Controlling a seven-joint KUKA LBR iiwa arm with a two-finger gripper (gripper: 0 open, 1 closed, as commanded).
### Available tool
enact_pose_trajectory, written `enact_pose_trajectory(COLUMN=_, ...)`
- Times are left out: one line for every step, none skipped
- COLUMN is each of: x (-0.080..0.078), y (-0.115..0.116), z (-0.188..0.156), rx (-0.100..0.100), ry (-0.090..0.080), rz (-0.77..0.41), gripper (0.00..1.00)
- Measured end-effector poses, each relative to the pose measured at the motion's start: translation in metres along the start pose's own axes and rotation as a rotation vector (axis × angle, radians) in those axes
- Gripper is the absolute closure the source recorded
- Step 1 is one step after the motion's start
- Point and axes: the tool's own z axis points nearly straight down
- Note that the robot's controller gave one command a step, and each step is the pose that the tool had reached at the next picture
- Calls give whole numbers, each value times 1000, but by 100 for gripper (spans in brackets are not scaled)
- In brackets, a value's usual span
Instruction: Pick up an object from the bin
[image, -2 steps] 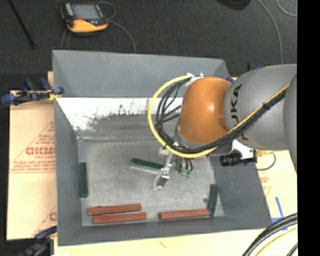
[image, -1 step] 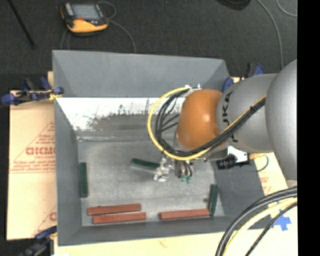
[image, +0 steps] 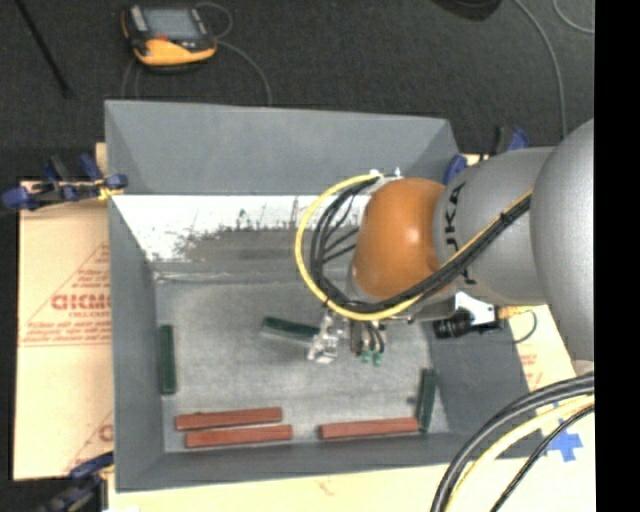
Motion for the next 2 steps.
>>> enact_pose_trajectory(x=29, y=8, z=-44, rx=3, ry=9, rz=27, gripper=100)
enact_pose_trajectory(x=5, y=-5, z=-69, rx=-4, ry=-6, rz=79, gripper=100)
